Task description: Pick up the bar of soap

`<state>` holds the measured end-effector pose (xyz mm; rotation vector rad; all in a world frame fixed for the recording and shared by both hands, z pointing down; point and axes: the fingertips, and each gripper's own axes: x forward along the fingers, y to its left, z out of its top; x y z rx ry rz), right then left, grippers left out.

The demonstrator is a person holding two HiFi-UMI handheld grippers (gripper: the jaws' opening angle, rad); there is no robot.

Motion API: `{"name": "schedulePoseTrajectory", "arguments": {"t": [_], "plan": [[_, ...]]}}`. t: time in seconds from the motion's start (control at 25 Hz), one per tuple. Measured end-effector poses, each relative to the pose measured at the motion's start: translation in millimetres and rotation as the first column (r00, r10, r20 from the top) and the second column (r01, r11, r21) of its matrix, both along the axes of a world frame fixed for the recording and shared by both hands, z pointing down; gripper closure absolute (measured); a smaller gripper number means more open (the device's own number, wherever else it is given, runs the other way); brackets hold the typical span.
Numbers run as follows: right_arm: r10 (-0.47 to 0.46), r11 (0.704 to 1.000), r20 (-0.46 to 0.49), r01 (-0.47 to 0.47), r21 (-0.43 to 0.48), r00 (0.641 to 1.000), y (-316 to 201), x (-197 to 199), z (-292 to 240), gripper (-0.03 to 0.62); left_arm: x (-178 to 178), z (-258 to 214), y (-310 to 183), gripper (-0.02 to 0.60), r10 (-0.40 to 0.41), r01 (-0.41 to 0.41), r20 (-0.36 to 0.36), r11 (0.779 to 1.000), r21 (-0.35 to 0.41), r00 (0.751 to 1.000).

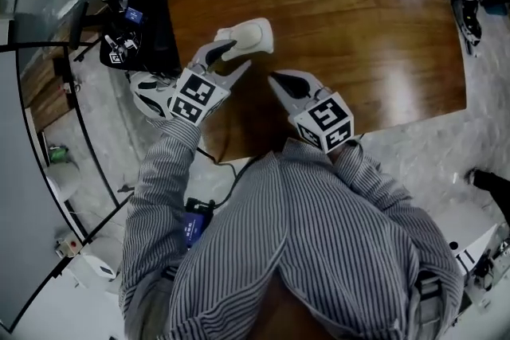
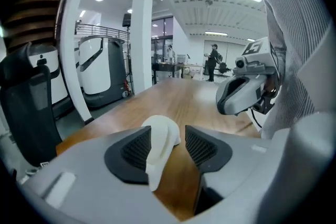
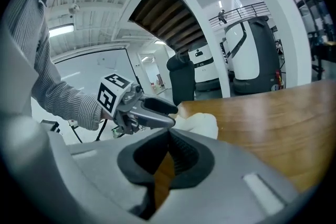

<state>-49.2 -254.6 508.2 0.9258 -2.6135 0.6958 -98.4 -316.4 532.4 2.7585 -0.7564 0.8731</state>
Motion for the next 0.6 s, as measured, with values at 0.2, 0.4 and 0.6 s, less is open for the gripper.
{"name": "schedulePoseTrajectory", "arguments": {"t": [0.2, 0.4, 0.6], "plan": [[-0.022, 0.999, 0.005, 0.023, -0.05, 1.0, -1, 4, 14, 0.592, 2, 22, -16, 0.322, 0.173, -0.172, 0.153, 0.985, -0.021, 0.973], [-0.002, 0.996, 0.023, 0.004, -0.091, 1.0, -3, 8, 25, 0.592, 6, 37, -29, 0.306, 0.299, -0.292, 0.23, 0.954, -0.064, 0.926], [0.022, 0.993, 0.029, -0.018, -0.117, 0.999, -10, 15, 32, 0.592, 2, 54, -38, 0.272, 0.424, -0.418, 0.394, 0.902, -0.105, 0.816]]}}
